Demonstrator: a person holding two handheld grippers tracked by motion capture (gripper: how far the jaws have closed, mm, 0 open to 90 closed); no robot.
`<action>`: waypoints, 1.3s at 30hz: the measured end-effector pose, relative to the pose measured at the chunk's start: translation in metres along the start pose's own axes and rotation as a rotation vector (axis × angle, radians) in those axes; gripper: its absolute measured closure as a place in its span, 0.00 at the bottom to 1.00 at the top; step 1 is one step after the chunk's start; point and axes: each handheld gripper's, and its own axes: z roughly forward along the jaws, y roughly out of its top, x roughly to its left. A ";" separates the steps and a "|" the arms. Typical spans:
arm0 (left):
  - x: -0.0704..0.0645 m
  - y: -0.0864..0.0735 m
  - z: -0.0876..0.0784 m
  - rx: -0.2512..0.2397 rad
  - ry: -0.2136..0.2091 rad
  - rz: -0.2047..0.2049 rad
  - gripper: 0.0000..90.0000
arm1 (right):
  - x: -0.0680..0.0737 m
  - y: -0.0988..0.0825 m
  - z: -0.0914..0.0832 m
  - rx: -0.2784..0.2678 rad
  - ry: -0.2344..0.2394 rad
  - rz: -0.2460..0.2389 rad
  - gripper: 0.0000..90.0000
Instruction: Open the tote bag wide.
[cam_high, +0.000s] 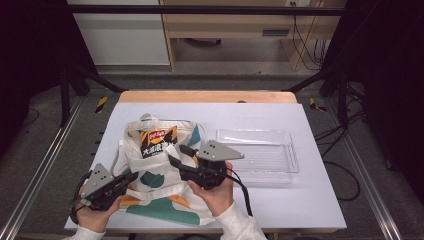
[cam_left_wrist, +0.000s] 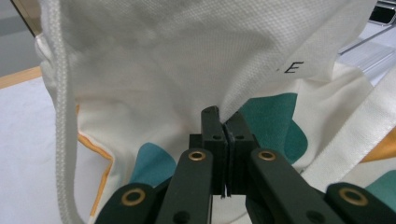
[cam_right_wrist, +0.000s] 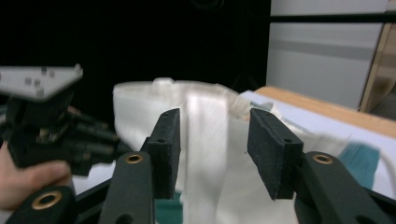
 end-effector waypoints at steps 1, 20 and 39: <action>-0.001 -0.002 0.001 0.001 0.000 0.000 0.99 | -0.002 0.008 0.002 -0.013 0.004 0.017 0.70; 0.006 0.000 -0.021 -0.070 -0.028 -0.045 0.95 | -0.008 0.000 0.035 0.126 -0.011 0.020 1.00; 0.033 0.086 0.017 -0.057 -0.023 0.020 1.00 | 0.008 -0.033 0.028 0.189 0.071 0.019 1.00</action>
